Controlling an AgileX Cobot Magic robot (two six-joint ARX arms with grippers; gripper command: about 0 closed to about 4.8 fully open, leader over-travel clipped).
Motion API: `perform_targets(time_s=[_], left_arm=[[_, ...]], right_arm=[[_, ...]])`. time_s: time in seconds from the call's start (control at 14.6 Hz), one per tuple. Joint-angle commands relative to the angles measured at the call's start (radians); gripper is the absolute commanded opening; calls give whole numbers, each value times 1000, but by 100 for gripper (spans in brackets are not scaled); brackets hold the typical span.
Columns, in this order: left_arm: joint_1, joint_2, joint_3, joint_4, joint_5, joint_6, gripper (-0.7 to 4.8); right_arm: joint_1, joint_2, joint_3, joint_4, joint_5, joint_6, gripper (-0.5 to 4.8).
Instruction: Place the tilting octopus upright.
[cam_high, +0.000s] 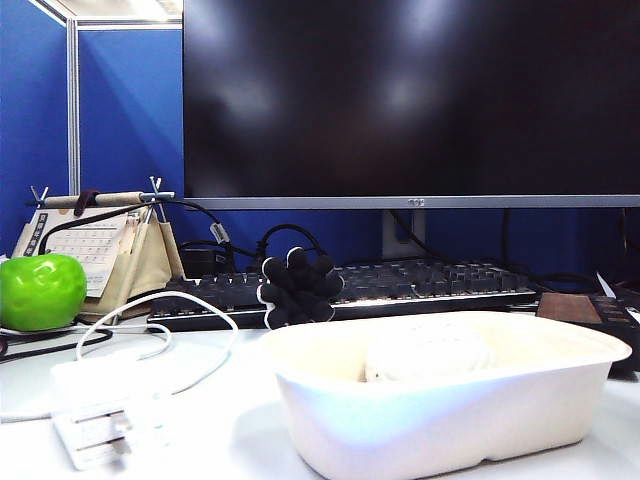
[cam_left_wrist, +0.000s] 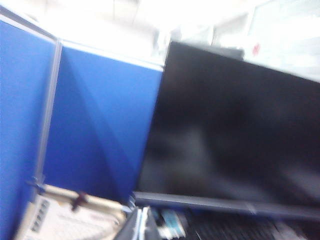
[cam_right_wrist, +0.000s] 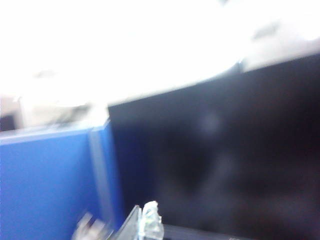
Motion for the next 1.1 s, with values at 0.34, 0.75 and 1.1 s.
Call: perform_targets(time_s=[0.34,0.75,1.1], left_arm=[[0,374,222,-171,314,20,15],[-65,713,240,-148,449,16,15],[-237,838,238,-113,291,153,17]], right_arm=[[1,366,237,-148,-221,4,-6],[131,809,316,-156,-367,5,-6],[362,1159,316,-146,-333,-4,-6]])
